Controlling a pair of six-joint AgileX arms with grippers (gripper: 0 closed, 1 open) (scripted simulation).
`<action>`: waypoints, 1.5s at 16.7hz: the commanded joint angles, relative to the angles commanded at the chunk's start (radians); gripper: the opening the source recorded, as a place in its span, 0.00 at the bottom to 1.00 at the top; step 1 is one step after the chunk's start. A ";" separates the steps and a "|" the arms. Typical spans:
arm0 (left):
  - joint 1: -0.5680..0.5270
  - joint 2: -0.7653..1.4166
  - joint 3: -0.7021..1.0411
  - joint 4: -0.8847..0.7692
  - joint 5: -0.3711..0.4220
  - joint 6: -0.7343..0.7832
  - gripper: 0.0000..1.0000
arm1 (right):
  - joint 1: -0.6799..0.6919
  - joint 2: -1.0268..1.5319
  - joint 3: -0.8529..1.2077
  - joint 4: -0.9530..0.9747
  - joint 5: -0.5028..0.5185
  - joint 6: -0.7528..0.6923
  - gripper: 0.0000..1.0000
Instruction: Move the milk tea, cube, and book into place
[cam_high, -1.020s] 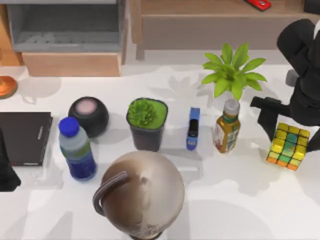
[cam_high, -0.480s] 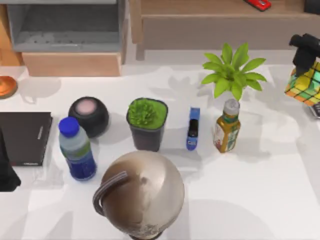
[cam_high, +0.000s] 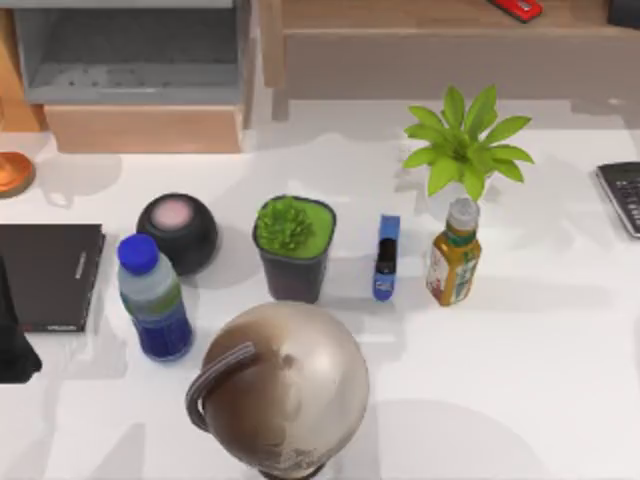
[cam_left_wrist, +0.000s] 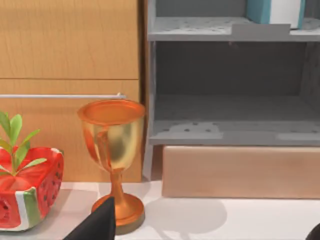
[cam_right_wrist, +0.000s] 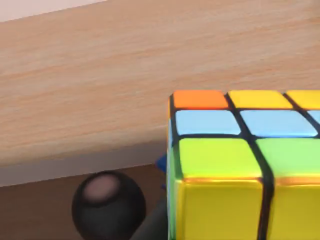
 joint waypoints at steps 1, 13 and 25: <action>0.000 0.000 0.000 0.000 0.000 0.000 1.00 | -0.014 -0.001 0.002 0.061 -0.004 -0.039 0.00; 0.000 0.000 0.000 0.000 0.000 0.000 1.00 | -0.024 0.048 0.032 0.207 0.003 -0.151 0.00; 0.000 0.000 0.000 0.000 0.000 0.000 1.00 | 0.019 0.403 0.443 0.150 0.054 -0.155 0.00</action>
